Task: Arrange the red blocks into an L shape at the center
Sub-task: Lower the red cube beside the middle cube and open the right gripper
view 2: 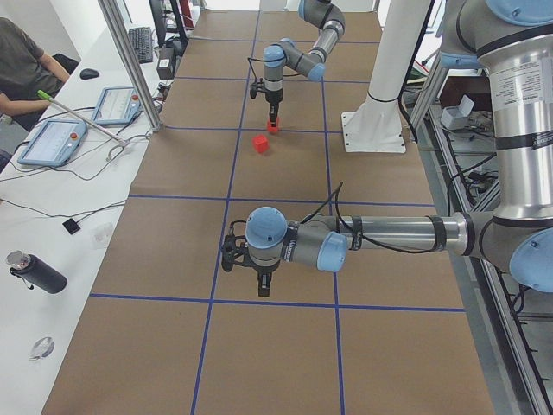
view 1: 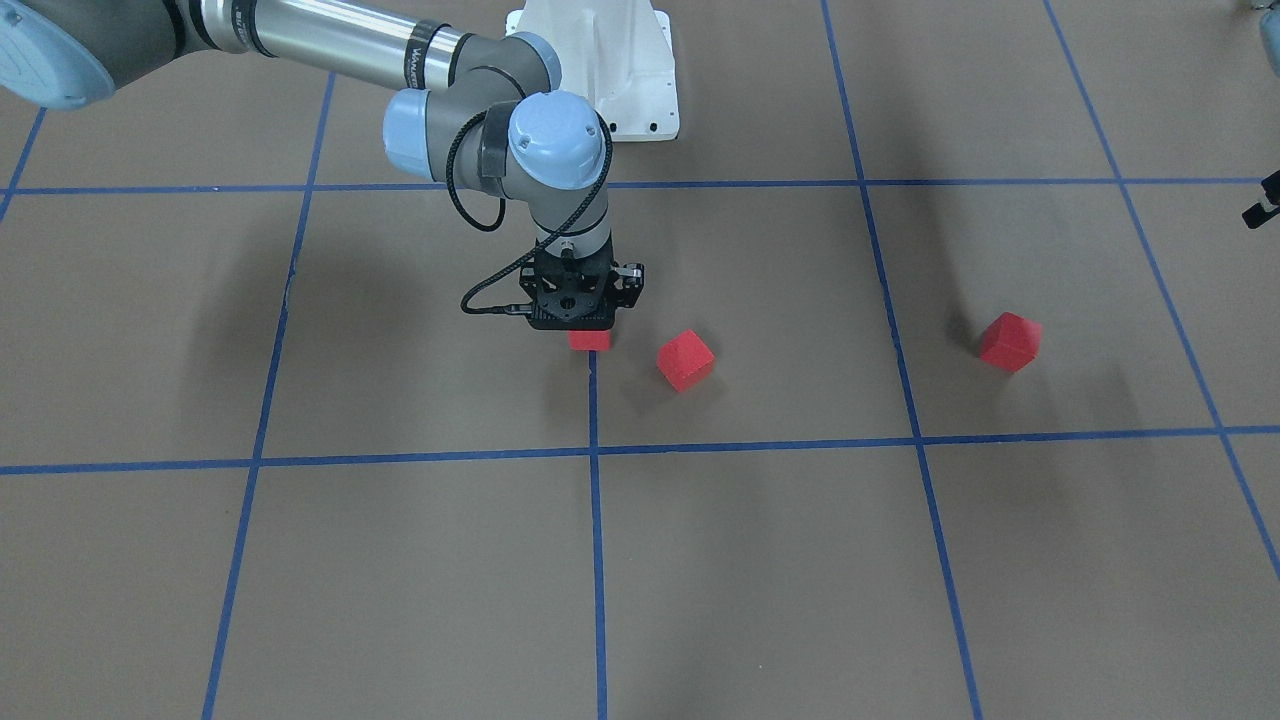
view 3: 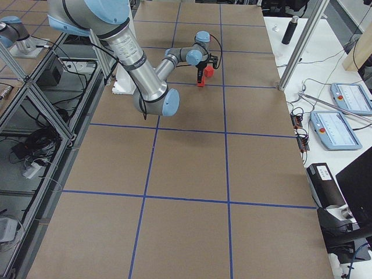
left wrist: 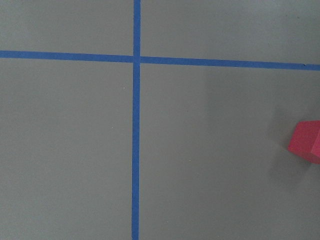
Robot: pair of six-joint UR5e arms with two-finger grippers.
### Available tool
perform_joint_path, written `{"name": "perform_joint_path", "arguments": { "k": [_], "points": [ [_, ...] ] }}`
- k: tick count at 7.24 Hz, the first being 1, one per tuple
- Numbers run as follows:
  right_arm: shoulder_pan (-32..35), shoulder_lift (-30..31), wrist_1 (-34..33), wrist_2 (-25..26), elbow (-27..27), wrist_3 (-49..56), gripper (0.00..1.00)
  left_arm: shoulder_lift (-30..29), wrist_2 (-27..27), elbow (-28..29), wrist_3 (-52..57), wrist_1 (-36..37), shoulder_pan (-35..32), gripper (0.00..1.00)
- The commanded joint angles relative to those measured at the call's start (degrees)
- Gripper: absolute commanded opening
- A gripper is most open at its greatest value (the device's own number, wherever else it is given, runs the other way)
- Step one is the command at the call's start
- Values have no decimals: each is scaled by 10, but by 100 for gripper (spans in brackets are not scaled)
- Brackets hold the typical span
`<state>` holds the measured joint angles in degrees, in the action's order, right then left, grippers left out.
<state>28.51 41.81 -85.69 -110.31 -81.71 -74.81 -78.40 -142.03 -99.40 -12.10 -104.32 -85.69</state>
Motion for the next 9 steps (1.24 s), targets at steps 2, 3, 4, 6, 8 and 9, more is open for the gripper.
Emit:
{"name": "perform_joint_path", "arguments": {
  "k": [2,3,4,6,8,9],
  "points": [
    [-7,-5,0,23,2,2,100,0,0,0,0,-1,0,100],
    [-8,-8,0,25,2,20,100,0,-1,-1,0,-2,0,100],
    [-8,-8,0,25,2,27,100,0,0,-1,0,-1,0,100],
    [-7,-2,-2,22,-2,27,100,-1,-1,-5,0,-2,0,100],
    [12,-1,-9,10,-19,28,100,-17,-2,-22,-104,-31,17,100],
    [45,18,-41,-34,-61,28,100,-18,-3,-37,-193,-79,47,100]
  ]
}}
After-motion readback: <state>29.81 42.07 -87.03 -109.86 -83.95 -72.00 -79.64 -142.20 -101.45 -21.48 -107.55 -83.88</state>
